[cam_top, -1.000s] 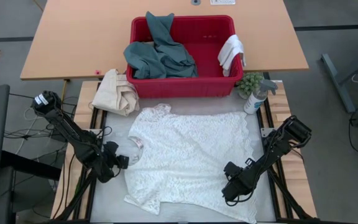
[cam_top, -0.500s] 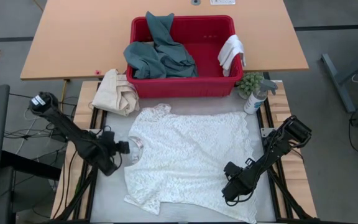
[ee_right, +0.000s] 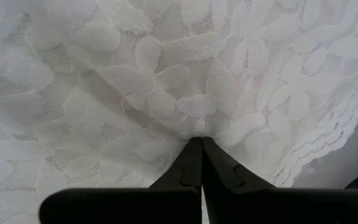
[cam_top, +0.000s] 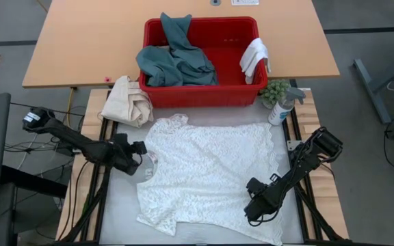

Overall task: Fold Laundry from Bin
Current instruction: Fold the white shirt

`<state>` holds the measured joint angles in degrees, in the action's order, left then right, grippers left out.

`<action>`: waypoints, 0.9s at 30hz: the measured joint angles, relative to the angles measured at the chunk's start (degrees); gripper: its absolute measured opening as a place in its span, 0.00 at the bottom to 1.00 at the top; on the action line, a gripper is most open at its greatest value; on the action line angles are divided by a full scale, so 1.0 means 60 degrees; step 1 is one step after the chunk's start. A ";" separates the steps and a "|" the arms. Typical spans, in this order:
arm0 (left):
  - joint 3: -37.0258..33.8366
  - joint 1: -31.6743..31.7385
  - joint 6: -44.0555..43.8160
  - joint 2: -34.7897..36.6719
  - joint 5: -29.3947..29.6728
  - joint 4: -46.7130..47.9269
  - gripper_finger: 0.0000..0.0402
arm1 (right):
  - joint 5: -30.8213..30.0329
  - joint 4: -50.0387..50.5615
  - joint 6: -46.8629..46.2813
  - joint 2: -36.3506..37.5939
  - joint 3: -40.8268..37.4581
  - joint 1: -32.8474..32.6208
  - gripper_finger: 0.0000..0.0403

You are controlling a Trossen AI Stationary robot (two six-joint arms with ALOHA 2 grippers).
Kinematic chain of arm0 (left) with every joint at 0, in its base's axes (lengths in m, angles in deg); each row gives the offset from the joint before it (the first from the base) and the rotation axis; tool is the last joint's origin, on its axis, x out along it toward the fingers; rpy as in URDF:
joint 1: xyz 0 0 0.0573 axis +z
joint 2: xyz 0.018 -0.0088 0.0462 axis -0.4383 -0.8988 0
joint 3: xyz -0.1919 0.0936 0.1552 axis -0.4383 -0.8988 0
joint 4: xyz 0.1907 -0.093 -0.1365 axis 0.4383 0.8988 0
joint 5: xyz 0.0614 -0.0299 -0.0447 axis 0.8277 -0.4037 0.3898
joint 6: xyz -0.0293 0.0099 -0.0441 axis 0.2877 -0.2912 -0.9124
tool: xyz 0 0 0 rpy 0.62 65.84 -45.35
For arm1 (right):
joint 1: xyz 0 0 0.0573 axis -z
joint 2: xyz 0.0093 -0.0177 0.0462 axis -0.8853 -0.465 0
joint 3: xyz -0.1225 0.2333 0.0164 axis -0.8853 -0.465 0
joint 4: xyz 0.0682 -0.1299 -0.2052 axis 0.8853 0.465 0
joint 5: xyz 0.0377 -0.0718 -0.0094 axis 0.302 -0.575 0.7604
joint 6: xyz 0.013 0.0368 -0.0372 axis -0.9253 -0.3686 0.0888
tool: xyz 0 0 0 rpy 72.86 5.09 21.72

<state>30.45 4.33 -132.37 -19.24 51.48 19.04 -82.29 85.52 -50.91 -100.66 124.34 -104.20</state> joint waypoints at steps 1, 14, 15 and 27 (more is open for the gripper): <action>-0.0093 0.0128 0.0361 0.0029 -0.0131 -0.0374 0.46 | 0.0000 0.0000 0.0001 0.0000 0.0000 0.0000 0.06; -0.1064 0.1810 0.2626 0.0004 -0.1783 -0.3135 0.47 | 0.0000 0.0000 0.0144 0.0000 0.0000 0.0000 0.06; -0.1078 0.1960 0.2897 -0.0005 -0.1808 -0.3403 0.45 | 0.0000 0.0000 0.0146 0.0000 0.0000 0.0000 0.06; -0.0977 0.4534 0.5632 0.0230 -0.1942 -0.4988 0.02 | 0.0007 0.0000 0.0344 0.0000 0.0000 0.0122 0.06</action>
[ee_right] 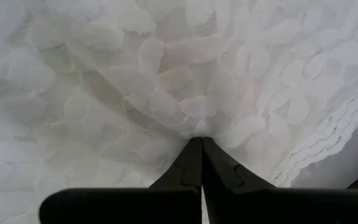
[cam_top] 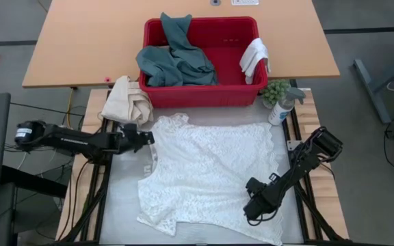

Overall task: Fold Laundry from Bin
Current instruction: Fold the white shirt

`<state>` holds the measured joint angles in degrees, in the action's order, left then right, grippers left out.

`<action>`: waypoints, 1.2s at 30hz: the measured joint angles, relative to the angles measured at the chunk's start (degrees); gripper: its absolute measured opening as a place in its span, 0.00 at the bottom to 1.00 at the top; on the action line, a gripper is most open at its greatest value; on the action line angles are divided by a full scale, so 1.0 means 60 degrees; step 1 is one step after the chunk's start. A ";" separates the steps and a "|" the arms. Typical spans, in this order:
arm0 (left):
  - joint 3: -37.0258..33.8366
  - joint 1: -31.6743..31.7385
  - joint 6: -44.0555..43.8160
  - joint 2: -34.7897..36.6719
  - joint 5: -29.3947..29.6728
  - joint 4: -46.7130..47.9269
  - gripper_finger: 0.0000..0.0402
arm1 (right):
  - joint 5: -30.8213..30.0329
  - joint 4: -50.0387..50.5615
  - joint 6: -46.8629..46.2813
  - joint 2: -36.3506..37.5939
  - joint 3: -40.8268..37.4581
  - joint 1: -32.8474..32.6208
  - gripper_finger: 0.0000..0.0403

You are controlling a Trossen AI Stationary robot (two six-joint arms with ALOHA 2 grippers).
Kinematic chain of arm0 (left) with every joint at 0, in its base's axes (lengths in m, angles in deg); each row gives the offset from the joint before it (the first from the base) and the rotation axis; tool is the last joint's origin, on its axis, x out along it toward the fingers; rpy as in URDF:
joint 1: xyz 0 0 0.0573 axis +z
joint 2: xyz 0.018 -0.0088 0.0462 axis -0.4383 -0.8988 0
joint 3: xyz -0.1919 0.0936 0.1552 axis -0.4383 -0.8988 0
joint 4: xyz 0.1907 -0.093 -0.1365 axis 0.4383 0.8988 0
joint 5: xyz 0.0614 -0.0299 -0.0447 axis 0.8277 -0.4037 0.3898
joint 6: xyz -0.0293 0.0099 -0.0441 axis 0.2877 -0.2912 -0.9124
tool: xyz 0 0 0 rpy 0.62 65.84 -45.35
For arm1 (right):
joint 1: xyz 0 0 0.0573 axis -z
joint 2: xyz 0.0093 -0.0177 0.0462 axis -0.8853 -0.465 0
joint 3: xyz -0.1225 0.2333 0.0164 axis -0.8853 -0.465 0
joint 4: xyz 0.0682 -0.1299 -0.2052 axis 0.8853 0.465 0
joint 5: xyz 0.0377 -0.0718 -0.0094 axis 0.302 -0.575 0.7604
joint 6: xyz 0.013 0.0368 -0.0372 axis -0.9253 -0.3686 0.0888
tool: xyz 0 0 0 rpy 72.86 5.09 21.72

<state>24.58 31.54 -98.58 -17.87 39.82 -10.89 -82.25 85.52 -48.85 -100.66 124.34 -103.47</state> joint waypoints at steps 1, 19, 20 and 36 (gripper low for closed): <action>0.0083 0.0263 0.0352 0.0066 -0.0176 -0.0018 0.02 | -0.0003 -0.0001 0.0099 0.0004 -0.0001 0.0013 0.06; 0.4659 0.1899 0.7504 0.0230 -0.2043 0.6213 0.35 | -0.0054 0.0022 0.0433 0.0000 0.0000 0.0184 0.06; 0.4867 0.1884 0.7318 0.0233 -0.2204 0.6504 0.37 | -0.0054 0.0022 0.0433 0.0001 0.0000 0.0184 0.06; 0.1918 -0.2121 0.2118 0.0406 -0.5147 0.3133 0.42 | -0.0051 0.0018 0.0299 0.0000 0.0000 0.0184 0.06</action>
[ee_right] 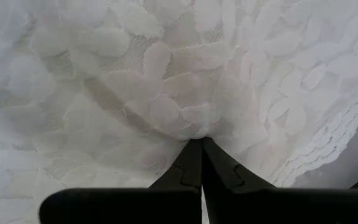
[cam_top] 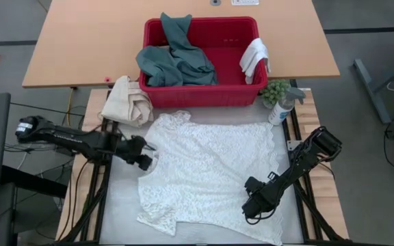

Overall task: Fold Laundry from Bin
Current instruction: Fold the white shirt

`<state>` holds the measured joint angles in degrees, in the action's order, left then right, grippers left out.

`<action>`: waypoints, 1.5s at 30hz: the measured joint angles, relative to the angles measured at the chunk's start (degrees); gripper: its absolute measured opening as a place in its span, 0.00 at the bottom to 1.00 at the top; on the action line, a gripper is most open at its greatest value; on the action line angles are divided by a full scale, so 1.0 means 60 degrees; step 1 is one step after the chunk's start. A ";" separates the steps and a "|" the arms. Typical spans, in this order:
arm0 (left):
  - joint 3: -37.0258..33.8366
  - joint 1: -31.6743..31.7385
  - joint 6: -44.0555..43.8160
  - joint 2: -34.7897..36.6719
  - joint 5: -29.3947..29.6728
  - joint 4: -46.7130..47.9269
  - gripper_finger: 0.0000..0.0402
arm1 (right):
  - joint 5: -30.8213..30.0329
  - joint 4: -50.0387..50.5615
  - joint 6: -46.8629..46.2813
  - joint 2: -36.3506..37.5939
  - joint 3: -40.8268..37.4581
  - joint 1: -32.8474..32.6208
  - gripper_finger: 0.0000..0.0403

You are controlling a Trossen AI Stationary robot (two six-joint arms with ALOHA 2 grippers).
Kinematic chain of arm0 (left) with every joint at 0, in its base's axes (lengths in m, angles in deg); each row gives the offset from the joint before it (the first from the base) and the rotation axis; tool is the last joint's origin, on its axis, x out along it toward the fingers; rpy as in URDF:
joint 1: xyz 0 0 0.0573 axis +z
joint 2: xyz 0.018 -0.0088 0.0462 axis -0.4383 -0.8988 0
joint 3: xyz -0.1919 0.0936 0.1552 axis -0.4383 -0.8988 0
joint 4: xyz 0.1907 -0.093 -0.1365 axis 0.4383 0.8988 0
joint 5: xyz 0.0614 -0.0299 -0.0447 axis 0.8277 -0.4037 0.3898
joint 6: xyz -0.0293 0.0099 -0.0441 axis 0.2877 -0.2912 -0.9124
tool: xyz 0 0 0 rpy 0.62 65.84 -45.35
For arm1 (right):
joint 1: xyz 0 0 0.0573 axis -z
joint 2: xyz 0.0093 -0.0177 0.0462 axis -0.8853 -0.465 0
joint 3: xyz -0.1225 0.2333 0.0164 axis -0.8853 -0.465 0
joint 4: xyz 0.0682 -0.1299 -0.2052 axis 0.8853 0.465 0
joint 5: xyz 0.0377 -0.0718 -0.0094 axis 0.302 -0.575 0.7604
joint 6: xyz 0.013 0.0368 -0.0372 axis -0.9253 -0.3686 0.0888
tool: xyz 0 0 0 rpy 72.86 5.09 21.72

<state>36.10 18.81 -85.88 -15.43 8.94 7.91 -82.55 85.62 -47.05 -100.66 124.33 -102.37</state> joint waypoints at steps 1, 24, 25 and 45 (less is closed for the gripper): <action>-0.0180 -0.0225 -0.0305 -0.0069 0.0202 -0.0327 0.42 | 0.0001 -0.0007 -0.0001 0.0002 -0.0003 0.0000 0.06; -0.0576 -0.0957 -0.0298 -0.3032 0.1469 -0.2676 0.02 | 0.0003 -0.0014 -0.0229 0.0000 -0.0003 0.0011 0.06; -0.0569 -0.0957 -0.0429 -0.3140 0.1404 -0.2520 0.02 | 0.0007 -0.0011 -0.0229 0.0000 -0.0003 0.0011 0.06; -0.0605 -0.0964 -0.1890 -0.1359 -0.0218 0.0860 0.00 | 0.0003 0.0008 -0.0222 0.0000 0.0000 0.0000 0.06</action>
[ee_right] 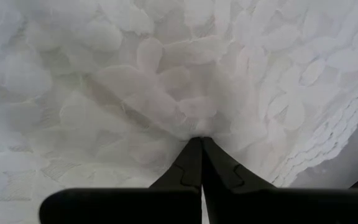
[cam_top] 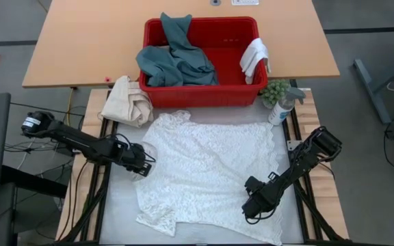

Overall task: Fold Laundry from Bin
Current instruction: Fold the white shirt

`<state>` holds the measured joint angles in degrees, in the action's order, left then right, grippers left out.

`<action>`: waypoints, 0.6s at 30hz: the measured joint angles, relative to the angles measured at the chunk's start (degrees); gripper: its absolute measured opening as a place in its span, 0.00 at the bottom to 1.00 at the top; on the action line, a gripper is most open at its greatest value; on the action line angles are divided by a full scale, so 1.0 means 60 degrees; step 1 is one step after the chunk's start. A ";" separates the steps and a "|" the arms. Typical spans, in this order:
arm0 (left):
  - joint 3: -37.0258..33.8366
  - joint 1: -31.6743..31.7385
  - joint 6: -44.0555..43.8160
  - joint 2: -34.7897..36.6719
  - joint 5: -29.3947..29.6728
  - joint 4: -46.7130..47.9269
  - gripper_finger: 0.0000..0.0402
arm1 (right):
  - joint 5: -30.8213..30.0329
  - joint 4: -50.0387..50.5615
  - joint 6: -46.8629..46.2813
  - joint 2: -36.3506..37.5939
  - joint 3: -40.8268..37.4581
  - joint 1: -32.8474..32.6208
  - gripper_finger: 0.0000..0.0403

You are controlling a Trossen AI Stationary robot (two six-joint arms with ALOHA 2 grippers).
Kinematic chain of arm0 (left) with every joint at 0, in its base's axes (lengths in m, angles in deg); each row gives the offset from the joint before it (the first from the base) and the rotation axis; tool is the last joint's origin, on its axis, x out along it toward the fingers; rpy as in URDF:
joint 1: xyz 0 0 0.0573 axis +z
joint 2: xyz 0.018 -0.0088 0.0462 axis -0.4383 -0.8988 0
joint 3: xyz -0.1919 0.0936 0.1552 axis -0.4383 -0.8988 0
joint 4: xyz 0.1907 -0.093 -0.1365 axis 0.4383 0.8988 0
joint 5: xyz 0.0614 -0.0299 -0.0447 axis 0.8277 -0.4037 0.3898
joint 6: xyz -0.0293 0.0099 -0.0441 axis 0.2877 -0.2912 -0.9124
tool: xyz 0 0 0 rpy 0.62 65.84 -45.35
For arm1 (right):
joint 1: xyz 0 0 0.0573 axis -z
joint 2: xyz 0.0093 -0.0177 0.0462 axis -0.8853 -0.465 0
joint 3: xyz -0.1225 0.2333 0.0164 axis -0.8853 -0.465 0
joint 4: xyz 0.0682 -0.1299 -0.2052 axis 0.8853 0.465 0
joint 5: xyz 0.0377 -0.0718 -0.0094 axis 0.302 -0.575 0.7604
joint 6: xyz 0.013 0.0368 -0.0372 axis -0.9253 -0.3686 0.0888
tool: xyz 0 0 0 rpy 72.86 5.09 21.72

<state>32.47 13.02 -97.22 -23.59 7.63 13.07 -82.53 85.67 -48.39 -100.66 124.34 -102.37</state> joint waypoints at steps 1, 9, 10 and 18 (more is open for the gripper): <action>-0.0006 0.0000 -0.0069 0.0150 0.0003 0.0172 0.00 | -0.0004 0.0000 0.0000 0.0000 0.0000 0.0000 0.06; -0.0007 0.0000 -0.0295 0.0957 -0.0337 0.0724 0.00 | -0.0054 0.0000 0.0007 0.0000 0.0000 0.0000 0.06; -0.0007 0.0000 -0.0378 0.1028 -0.0434 0.0779 0.00 | -0.0055 0.0000 0.0004 0.0000 0.0000 0.0000 0.06; 0.0047 0.0002 -0.0754 0.1623 -0.0453 0.1253 0.00 | -0.0052 0.0000 0.0000 0.0000 0.0000 0.0000 0.06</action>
<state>32.75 13.04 -101.74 -13.85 4.91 20.59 -82.84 85.67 -48.39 -100.66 124.34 -102.37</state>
